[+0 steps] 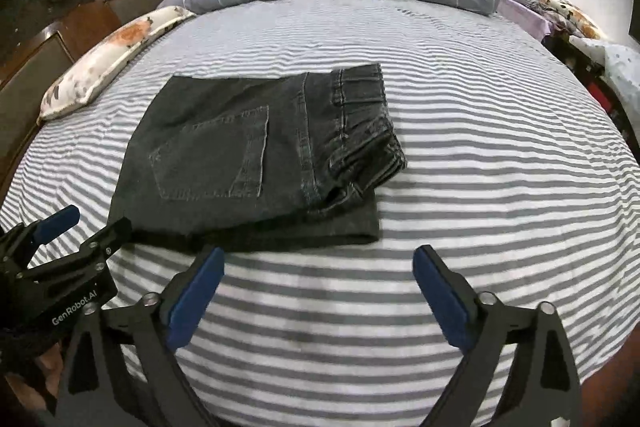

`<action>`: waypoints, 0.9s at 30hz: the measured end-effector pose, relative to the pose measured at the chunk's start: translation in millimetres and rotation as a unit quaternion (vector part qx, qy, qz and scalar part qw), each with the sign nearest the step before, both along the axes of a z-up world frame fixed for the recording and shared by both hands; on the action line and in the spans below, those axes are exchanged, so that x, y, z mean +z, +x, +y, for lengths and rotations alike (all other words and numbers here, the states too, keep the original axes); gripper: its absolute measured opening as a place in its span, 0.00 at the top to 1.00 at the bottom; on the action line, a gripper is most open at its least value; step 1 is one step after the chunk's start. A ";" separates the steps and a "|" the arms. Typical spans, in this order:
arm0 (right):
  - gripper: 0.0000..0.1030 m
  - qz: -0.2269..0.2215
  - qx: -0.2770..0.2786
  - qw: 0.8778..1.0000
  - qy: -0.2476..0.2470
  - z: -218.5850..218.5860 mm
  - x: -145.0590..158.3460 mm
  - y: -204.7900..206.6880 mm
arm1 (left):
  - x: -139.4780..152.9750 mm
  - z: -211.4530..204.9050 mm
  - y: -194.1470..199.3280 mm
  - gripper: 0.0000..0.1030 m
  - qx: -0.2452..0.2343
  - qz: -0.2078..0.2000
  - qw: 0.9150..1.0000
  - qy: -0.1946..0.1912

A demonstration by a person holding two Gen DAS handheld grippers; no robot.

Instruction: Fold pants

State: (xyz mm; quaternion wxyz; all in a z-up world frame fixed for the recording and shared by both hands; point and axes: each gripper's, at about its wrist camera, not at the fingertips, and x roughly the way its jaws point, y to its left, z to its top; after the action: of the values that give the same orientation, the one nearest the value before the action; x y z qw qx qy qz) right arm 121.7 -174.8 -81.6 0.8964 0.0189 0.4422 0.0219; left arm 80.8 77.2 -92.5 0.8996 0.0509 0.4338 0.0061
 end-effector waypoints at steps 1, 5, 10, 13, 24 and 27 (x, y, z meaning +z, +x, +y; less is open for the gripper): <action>0.07 0.001 0.000 1.000 0.000 0.8 0.4 -2.4 | 0.0 -0.2 -3.4 0.28 0.000 0.001 1.000 0.002; 0.05 -0.010 0.003 1.000 -0.021 5.3 3.8 -9.2 | -0.3 1.0 -12.1 0.28 0.000 0.003 1.000 0.003; 0.05 -0.009 0.012 0.999 -0.030 9.4 5.4 -13.2 | 1.4 2.7 -15.8 0.28 -0.001 0.003 1.000 0.002; 0.05 -0.005 0.015 0.999 -0.035 10.6 5.2 -13.1 | 0.9 0.9 -16.4 0.28 -0.005 0.004 1.000 0.004; 0.05 0.004 0.021 0.999 -0.050 14.0 1.9 -9.5 | -4.5 -0.8 -16.8 0.28 -0.004 0.011 1.000 0.000; 0.05 0.008 0.024 0.998 -0.053 16.8 -0.5 -8.3 | -6.3 -1.3 -17.7 0.28 -0.004 0.013 1.000 -0.001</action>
State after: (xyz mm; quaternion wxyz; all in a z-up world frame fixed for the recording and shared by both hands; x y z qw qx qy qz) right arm 113.4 -158.0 -82.1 0.8916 -0.0390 0.4507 0.0201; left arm 63.1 75.8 -98.8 0.8937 0.0520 0.4456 0.0011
